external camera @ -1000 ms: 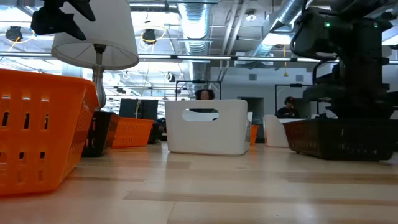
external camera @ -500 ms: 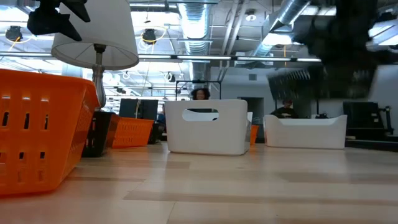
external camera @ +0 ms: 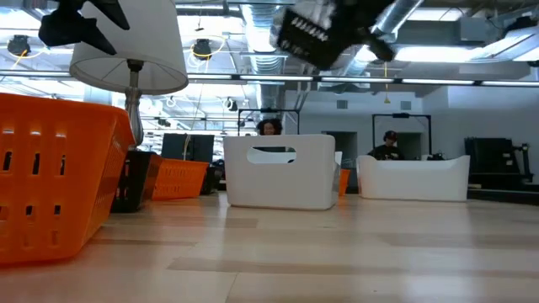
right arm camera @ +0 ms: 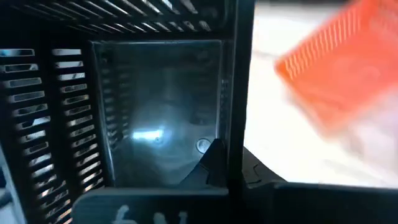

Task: Stack baskets by color
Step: Stack the bottom right black bin on top of the top black bin

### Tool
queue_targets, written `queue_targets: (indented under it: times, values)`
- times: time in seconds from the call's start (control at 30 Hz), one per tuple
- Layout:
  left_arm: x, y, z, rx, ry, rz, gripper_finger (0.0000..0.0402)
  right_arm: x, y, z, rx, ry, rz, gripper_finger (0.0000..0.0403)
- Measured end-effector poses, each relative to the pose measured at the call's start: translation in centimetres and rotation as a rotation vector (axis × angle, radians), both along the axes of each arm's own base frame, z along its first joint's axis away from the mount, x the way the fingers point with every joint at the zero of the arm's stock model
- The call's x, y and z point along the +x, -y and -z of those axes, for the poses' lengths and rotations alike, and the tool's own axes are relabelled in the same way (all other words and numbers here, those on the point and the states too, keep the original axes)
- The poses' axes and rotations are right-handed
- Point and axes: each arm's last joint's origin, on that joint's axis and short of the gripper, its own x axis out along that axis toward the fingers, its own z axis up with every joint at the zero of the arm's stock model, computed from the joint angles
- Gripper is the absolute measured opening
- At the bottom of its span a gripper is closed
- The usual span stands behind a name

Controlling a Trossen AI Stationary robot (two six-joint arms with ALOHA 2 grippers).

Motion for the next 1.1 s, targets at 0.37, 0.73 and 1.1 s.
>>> queue_targets:
  times: [0.37,0.73,1.1]
  values:
    - [0.0,-0.2,-0.1,0.016,0.023,-0.075,0.0233,9.3,7.2,2.2,-0.076,0.013,-0.055,0.0002]
    - [-0.1,-0.6,-0.1,0.062,0.062,-0.210,0.0233,16.9,10.7,6.5,-0.042,0.017,-0.109,0.0002]
    - [-0.1,-0.6,-0.2,0.059,0.074,-0.236,0.0233,20.1,13.8,11.1,0.076,0.020,-0.064,0.0003]
